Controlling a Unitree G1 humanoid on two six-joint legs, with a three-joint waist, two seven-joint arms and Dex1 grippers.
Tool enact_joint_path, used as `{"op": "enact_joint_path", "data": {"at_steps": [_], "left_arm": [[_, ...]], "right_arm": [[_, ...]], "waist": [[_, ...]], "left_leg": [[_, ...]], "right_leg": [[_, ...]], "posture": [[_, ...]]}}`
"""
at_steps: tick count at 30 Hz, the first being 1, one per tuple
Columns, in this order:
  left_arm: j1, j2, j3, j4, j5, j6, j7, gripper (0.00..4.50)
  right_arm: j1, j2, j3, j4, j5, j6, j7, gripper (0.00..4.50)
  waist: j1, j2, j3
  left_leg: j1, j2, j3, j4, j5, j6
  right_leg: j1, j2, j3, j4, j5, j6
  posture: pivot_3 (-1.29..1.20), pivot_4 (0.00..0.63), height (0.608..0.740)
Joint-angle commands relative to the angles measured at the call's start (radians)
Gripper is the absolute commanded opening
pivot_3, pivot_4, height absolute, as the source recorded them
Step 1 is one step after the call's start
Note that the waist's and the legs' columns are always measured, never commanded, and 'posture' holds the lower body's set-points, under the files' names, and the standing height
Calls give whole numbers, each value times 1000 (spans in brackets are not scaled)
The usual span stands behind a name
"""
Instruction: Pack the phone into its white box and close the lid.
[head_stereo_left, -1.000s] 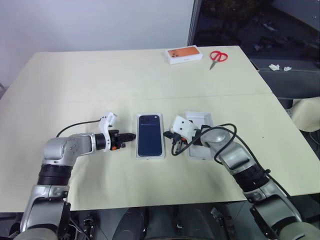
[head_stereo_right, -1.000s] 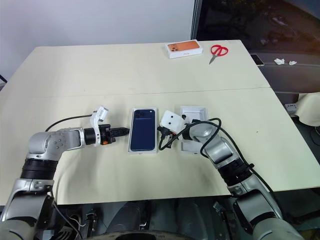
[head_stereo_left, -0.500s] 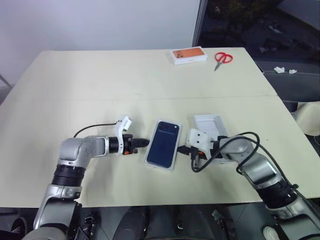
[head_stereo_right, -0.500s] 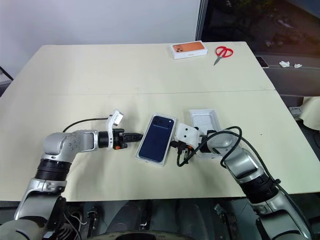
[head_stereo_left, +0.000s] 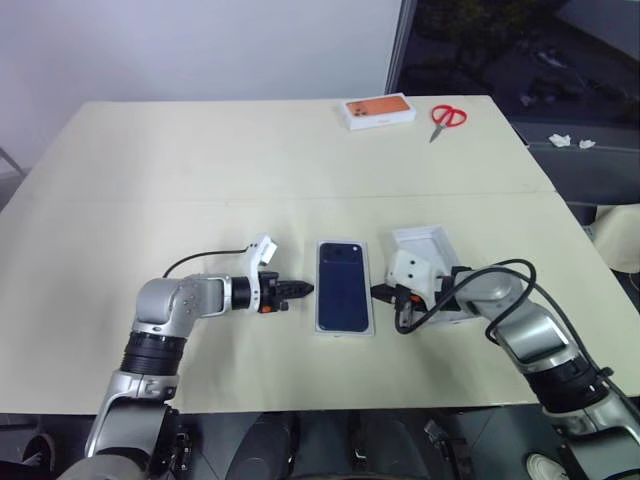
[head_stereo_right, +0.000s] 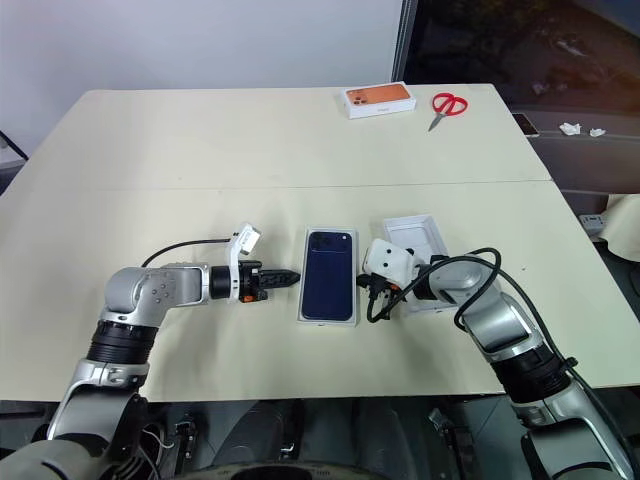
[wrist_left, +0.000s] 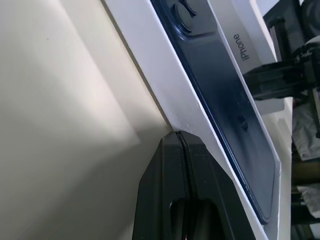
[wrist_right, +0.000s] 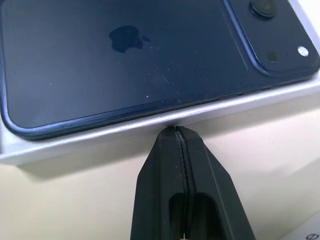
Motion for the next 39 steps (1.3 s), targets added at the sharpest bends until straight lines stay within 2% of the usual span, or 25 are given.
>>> {"op": "enact_joint_path", "data": {"at_steps": [1, 14, 17, 18, 21, 25, 27, 28, 29, 33, 36, 39], "left_arm": [[-6, -28, -36, -26, -29, 4, -38, 34], [2, 28, 20, -55, -38, 11, -54, 34], [7, 66, 30, -75, -8, -68, -71, 34], [2, 84, 38, -72, -8, -82, -83, 6], [-20, 127, 64, -40, -10, -121, -113, 777], [-42, 195, 90, -50, -16, -191, -183, 2713], [-35, 230, 100, -69, -6, -283, -250, 3692], [-25, 258, 104, -73, 1, -325, -293, 4218], [-17, 285, 105, -70, 8, -361, -332, 4372], [-2, 340, 105, -26, 37, -468, -405, 4372], [13, 345, 102, -27, 42, -502, -415, 4372], [21, 334, 105, -36, 30, -498, -408, 4372]], "right_arm": [[-6, 2, 13, -27, 16, -28, 20, 0], [-60, -35, -57, -16, 46, -13, 39, 0], [-89, -35, -120, -44, 117, 80, 39, 0], [-103, -33, -147, -56, 156, 138, 39, 252], [-121, -53, -166, -96, 172, 191, 23, 1247], [-151, -52, -208, -130, 185, 320, -64, 3253], [-152, -59, -214, -159, 188, 400, -104, 4278], [-152, -60, -225, -185, 212, 483, -119, 4500], [-154, -56, -236, -204, 228, 557, -139, 4500], [-165, -40, -268, -241, 257, 716, -221, 4500], [-180, 1, -319, -274, 323, 868, -254, 4500], [-167, -18, -284, -346, 317, 944, -316, 4500]], "waist": [[0, 0, 0], [-2, 0, 0], [-3, 0, 0], [-3, 0, 0], [-2, 0, 0], [-2, 0, 0], [-1, 0, 0], [-1, 0, 0], [-2, 0, 0], [-2, 1, 1], [-3, 1, 1], [-2, 1, 1]], "left_leg": [[0, 0, 0, 0, 0, 0], [0, 0, 0, 0, 0, 0], [0, 0, 0, 0, 0, 0], [0, 0, 0, 0, 0, 0], [0, 1, 0, -1, 0, 0], [-1, 1, 0, -1, 0, 0], [-1, 1, 0, -1, 0, 0], [-1, 1, 0, -1, 0, 0], [-2, 1, 0, -1, 0, 0], [-2, 1, 0, -2, 0, 0], [-2, 1, 0, -2, 0, 0], [-2, 2, 0, -2, 0, 1]], "right_leg": [[0, 0, 0, 0, 0, 0], [0, 0, 0, 0, 0, 0], [-1, 0, 0, 0, 0, 0], [-1, 0, 0, 0, 0, 0], [-1, 1, 0, 0, 0, 0], [-2, 0, 0, 0, 0, 0], [-2, 0, 0, -1, 0, 0], [-2, 0, 0, -1, 0, 0], [-2, 0, 0, -1, 0, 0], [-3, 0, 0, -1, 0, -1], [-3, 0, 0, -2, 0, -1], [-3, 0, 0, -2, 0, -1]], "posture": [[0, 150, 740], [0, 150, 740], [0, 150, 740], [0, 150, 740], [0, 150, 740], [0, 150, 740], [0, 150, 740], [0, 150, 740], [0, 150, 740], [0, 150, 740], [0, 150, 740], [0, 150, 740]]}}
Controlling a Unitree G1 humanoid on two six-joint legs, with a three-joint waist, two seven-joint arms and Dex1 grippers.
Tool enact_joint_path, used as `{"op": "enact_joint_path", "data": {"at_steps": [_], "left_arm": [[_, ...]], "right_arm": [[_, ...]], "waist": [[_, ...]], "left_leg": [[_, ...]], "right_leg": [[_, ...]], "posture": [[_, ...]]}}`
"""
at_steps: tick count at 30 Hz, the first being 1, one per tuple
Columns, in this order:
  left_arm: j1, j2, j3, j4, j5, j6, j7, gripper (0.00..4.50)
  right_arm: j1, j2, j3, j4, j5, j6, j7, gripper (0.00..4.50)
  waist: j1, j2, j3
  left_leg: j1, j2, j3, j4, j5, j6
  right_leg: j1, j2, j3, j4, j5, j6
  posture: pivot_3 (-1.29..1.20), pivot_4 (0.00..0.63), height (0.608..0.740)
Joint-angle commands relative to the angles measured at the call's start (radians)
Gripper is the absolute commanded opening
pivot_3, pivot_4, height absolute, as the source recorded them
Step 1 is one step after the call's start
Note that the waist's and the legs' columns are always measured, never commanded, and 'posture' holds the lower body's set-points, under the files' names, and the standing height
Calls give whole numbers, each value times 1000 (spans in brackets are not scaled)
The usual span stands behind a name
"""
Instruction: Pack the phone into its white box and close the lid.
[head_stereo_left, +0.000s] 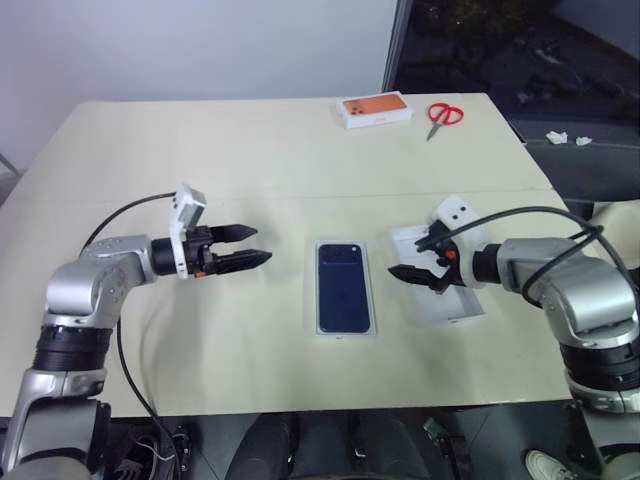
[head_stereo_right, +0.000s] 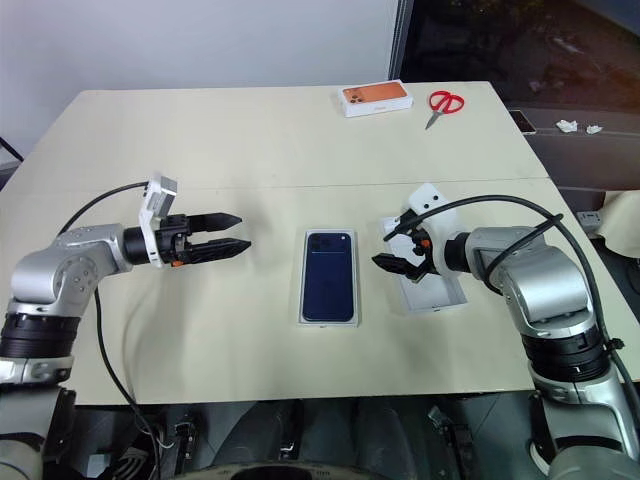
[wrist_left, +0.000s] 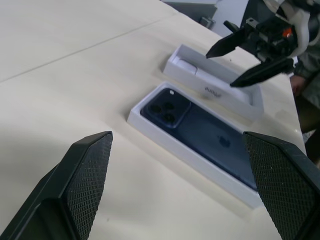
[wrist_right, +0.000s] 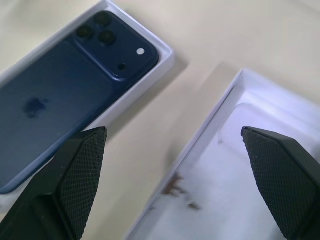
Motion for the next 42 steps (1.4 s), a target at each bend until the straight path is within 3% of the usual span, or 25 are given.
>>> {"op": "enact_joint_path", "data": {"at_steps": [1, 4, 7, 13, 41, 42], "left_arm": [[2, -2, 24, -29, -14, -10, 2, 4372], [2, -14, 26, -32, -19, 4, 19, 4372], [3, -26, 25, -37, -17, 6, 32, 4372], [10, -35, 31, -51, -28, 24, 58, 4372], [52, -74, 32, -105, -38, 33, 130, 4372], [53, -74, 32, -107, -37, 33, 132, 4500]], "right_arm": [[-15, 24, -41, -104, 12, 139, -83, 4500], [-18, 94, -92, -126, 29, 254, -169, 4500], [3, 171, -141, -116, 88, 255, -260, 4500], [35, 194, -151, -117, 192, 255, -423, 4500], [43, 103, -138, 64, 1132, 242, -1410, 4500], [44, 93, -125, 68, 1161, 227, -1439, 3982]], "waist": [[1, 0, 0], [0, 0, 0], [0, 0, 0], [-2, 1, 0], [-8, 1, 0], [-8, 1, 0]], "left_leg": [[0, 0, 0, 0, 0, 0], [0, 0, 0, 0, 0, 1], [0, 0, 0, 0, 0, 1], [0, 0, 0, 0, 0, 1], [0, 0, 1, 0, 0, 1], [0, 0, 1, 0, 0, 1]], "right_leg": [[0, 0, 0, 0, 0, 0], [0, 0, 0, 0, 0, 0], [0, 0, 0, 0, 0, 0], [-1, 0, 0, 1, 0, 0], [0, 0, 0, 1, 0, 0], [0, 0, 0, 1, 0, 0]], "posture": [[0, 150, 740], [0, 150, 740], [0, 150, 740], [0, 150, 740], [0, 150, 740], [0, 150, 740]]}}
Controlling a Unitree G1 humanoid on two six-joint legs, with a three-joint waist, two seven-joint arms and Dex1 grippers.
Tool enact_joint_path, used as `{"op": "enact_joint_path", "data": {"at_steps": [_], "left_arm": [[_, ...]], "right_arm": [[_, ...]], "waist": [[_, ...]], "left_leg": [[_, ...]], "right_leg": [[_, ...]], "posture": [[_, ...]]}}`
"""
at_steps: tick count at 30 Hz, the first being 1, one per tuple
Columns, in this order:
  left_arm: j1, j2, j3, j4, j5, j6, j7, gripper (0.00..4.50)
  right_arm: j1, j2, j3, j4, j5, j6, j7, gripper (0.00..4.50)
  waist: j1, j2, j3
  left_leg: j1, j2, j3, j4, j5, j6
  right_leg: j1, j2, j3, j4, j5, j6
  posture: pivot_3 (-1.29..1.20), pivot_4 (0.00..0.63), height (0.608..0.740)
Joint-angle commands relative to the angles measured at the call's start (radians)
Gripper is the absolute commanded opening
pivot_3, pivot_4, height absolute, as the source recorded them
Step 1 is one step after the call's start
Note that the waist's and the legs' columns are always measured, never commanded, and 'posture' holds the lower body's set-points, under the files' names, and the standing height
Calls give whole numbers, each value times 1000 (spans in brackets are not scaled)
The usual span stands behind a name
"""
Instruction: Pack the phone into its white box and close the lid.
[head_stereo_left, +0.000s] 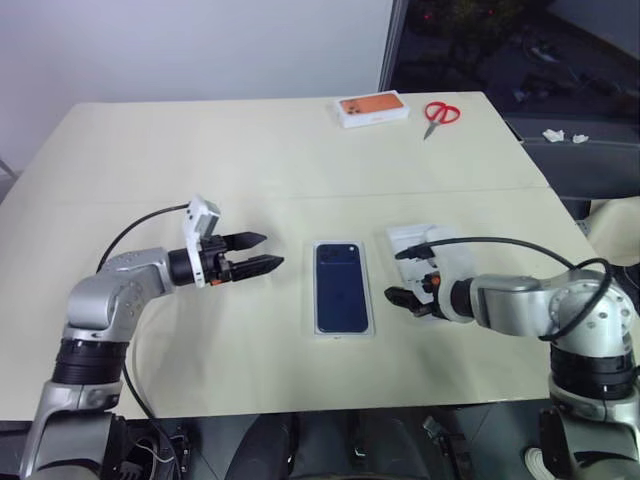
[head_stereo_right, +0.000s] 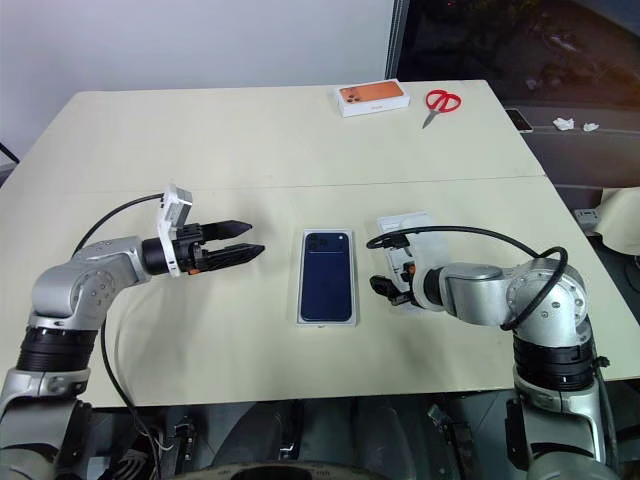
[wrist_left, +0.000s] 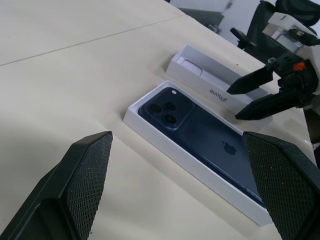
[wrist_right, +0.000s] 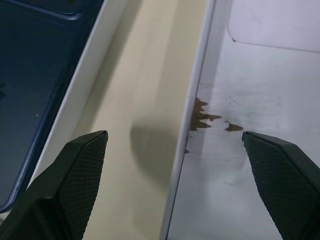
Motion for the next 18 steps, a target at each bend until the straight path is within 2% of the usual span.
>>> {"op": "enact_joint_path", "data": {"at_steps": [1, 4, 8, 14, 16, 18], "left_arm": [[6, 1, 30, -31, -17, -4, 9, 4500], [7, 3, 30, -29, -17, -5, 12, 4500], [6, 2, 30, -32, -23, 2, 16, 4500], [-2, 3, 32, -21, -22, 6, 18, 4500], [-4, 5, 33, -15, -20, 5, 18, 4500], [-6, 6, 34, -11, -19, 4, 17, 4500]], "right_arm": [[-18, -30, 33, 5, 122, -38, -118, 3661], [-11, -77, 86, 12, 208, -106, -200, 2249], [-16, -159, 176, 15, 324, -208, -277, 68], [-35, -231, 252, 28, 355, -311, -307, 25], [-62, -238, 254, 31, 316, -322, -264, 25], [-77, -211, 217, 71, 348, -392, -232, 25]], "waist": [[0, 0, 0], [0, 0, 0], [0, 0, 0], [-1, 0, 0], [-2, 0, 0], [-2, 0, 0]], "left_leg": [[0, 0, 0, 0, 0, 0], [0, 0, 0, 0, 0, 0], [0, 0, 0, 0, 0, 1], [0, 1, 1, 1, 0, 1], [0, 1, 1, 1, 0, 1], [0, 1, 1, 1, 0, 1]], "right_leg": [[0, 0, 0, 0, 0, 0], [0, 0, 0, 0, 0, 0], [1, 0, 0, 0, 0, 0], [1, 1, 0, -1, 0, 0], [1, 1, 0, -1, 0, 0], [1, 1, 0, -1, 0, 0]], "posture": [[0, 150, 740], [0, 150, 740], [0, 150, 740], [0, 150, 740], [0, 150, 740], [0, 150, 740]]}}
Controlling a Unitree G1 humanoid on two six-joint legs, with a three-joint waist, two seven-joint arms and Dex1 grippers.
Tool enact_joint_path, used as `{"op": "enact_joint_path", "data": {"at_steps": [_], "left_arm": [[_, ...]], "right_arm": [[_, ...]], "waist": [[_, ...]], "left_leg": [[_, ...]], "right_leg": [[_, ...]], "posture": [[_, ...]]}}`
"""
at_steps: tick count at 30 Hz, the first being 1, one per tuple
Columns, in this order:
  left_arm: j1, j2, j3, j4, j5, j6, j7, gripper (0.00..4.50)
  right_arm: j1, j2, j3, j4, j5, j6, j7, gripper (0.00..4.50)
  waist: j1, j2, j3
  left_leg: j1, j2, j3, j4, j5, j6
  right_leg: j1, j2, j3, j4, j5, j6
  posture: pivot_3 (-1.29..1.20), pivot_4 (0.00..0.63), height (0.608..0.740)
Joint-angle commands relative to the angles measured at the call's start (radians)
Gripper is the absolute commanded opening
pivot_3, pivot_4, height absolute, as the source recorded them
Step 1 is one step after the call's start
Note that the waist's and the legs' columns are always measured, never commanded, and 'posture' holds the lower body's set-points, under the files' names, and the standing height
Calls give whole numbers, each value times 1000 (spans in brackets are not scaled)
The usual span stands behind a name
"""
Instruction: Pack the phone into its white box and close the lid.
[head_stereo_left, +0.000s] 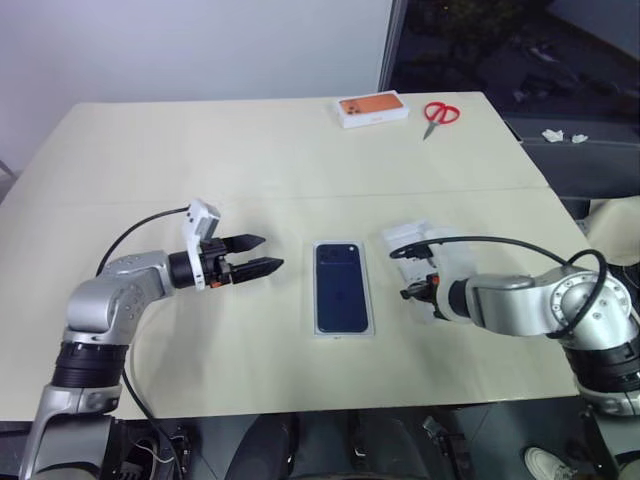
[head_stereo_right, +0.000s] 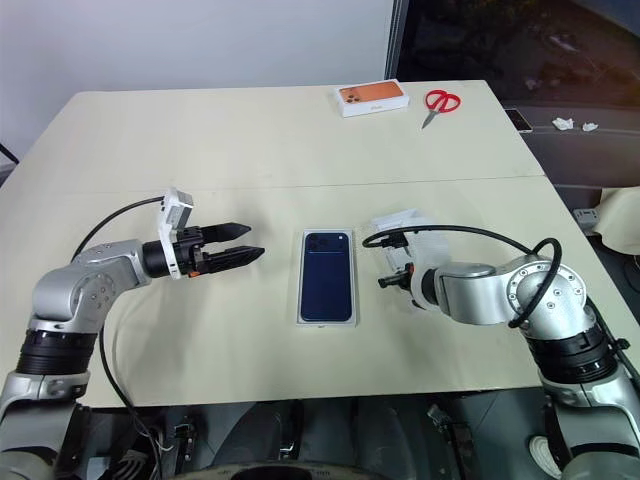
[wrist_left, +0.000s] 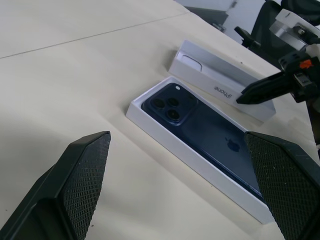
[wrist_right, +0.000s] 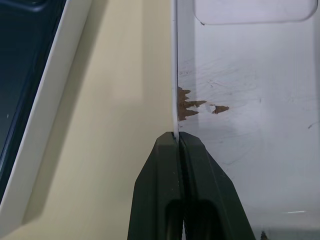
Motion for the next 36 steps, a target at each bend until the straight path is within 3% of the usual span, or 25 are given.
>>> {"op": "enact_joint_path", "data": {"at_steps": [1, 6, 8, 11, 14, 25, 31, 36], "left_arm": [[-17, 6, 33, -9, -18, 0, -1, 4500], [-28, 10, 38, 10, -13, -5, -5, 4500], [-36, 13, 48, 19, -18, -5, -6, 4500], [-61, 20, 111, 52, -62, 18, -4, 4500], [-72, 20, 153, 67, -89, 39, 10, 4500], [-60, 35, 207, 30, -170, 125, 14, 4500], [-30, 46, 214, 10, -192, 134, 10, 4500], [-1, 42, 207, -24, -194, 133, 18, 4500]], "right_arm": [[-43, 24, -64, 40, 39, -118, 51, 25], [-133, 92, -121, 99, -19, -211, 207, 25], [-146, 150, -164, 136, 47, -278, 231, 25], [-170, 372, -307, 168, 219, -446, 223, 25], [-179, 594, -400, 141, 229, -452, 197, 25], [23, 732, -290, 147, 229, -256, 397, 25], [42, 804, -232, 175, 229, -289, 386, 25], [93, 785, -170, 185, 229, -253, 413, 25]], "waist": [[-1, 0, 0], [-4, 0, 0], [-9, 0, 0], [-15, 0, 0], [-20, 0, 0], [-22, 2, 1], [-23, 3, 1], [-17, 3, 1]], "left_leg": [[0, 0, 0, 0, 0, 0], [0, 0, 0, 0, 0, 0], [0, 1, 0, 0, 0, 0], [0, 1, 0, 0, 0, 1], [0, 2, 0, -1, 0, 1], [1, 2, 1, -1, 0, 1], [1, 4, 1, -2, 0, 0], [1, 3, 1, -1, 0, 0]], "right_leg": [[0, 0, 0, 0, 0, 0], [0, 1, 0, 0, 0, 0], [0, 1, 0, 0, 0, 0], [0, 1, 0, 0, 0, 0], [-1, 3, 1, 1, 0, 0], [-2, 2, 2, 2, 0, 0], [-4, 4, 2, 4, 0, 0], [-3, 3, 2, 2, 0, 0]], "posture": [[0, 150, 740], [0, 150, 740], [0, 150, 740], [0, 150, 740], [0, 150, 740], [0, 150, 740], [0, 150, 740], [0, 150, 740]]}}
